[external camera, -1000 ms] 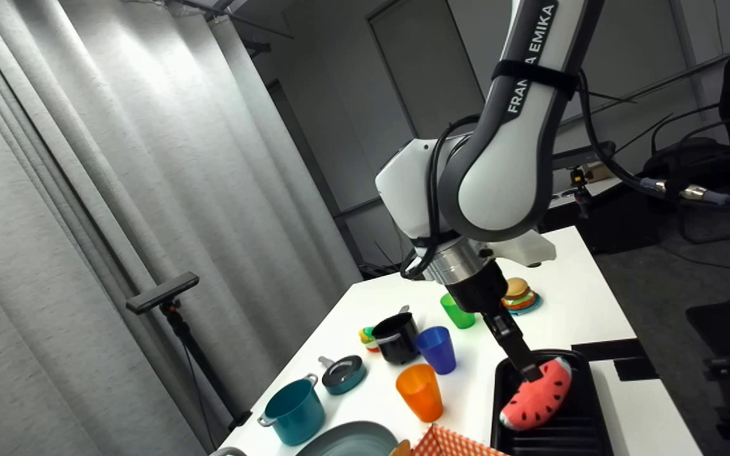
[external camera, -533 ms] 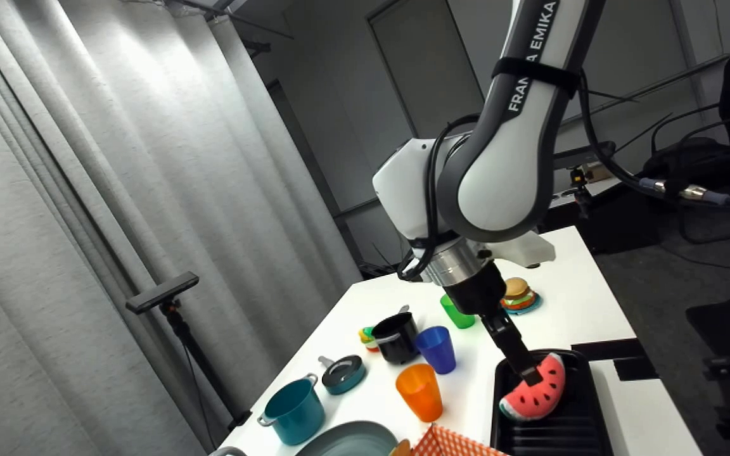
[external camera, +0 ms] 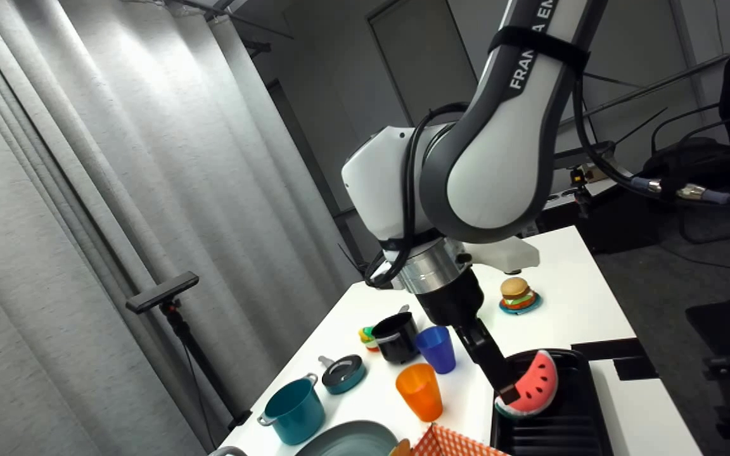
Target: Move the watermelon and the banana plush toys from the box to the oven tray
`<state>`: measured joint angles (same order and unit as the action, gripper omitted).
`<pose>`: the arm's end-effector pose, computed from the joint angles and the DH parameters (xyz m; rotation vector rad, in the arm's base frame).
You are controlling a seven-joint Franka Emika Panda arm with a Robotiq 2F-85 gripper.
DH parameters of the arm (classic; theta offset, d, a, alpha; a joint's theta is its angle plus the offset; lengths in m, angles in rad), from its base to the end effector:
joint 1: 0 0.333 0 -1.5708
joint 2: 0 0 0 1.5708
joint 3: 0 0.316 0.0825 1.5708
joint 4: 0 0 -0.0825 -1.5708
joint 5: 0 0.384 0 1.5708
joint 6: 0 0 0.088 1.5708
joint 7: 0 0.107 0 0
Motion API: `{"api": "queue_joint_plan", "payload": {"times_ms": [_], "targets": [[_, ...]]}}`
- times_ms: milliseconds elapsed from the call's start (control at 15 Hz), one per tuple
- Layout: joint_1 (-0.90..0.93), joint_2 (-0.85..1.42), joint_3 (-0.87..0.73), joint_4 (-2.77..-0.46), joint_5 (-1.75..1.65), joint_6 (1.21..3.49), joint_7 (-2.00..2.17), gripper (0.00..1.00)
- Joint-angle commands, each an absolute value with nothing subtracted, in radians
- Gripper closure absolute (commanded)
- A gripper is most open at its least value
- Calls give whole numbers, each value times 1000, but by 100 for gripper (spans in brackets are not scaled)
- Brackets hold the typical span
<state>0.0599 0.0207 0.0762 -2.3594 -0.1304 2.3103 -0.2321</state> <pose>0.4899 0.0645 0.3135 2.9712 0.6950 -0.1128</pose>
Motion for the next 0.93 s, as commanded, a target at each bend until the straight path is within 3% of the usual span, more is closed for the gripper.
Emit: {"api": "queue_joint_plan", "payload": {"times_ms": [0,867], "targets": [[85,11,96,-2318,-151,2280,-245,0],[146,102,166,-2219,-127,2322,-347,0]]}}
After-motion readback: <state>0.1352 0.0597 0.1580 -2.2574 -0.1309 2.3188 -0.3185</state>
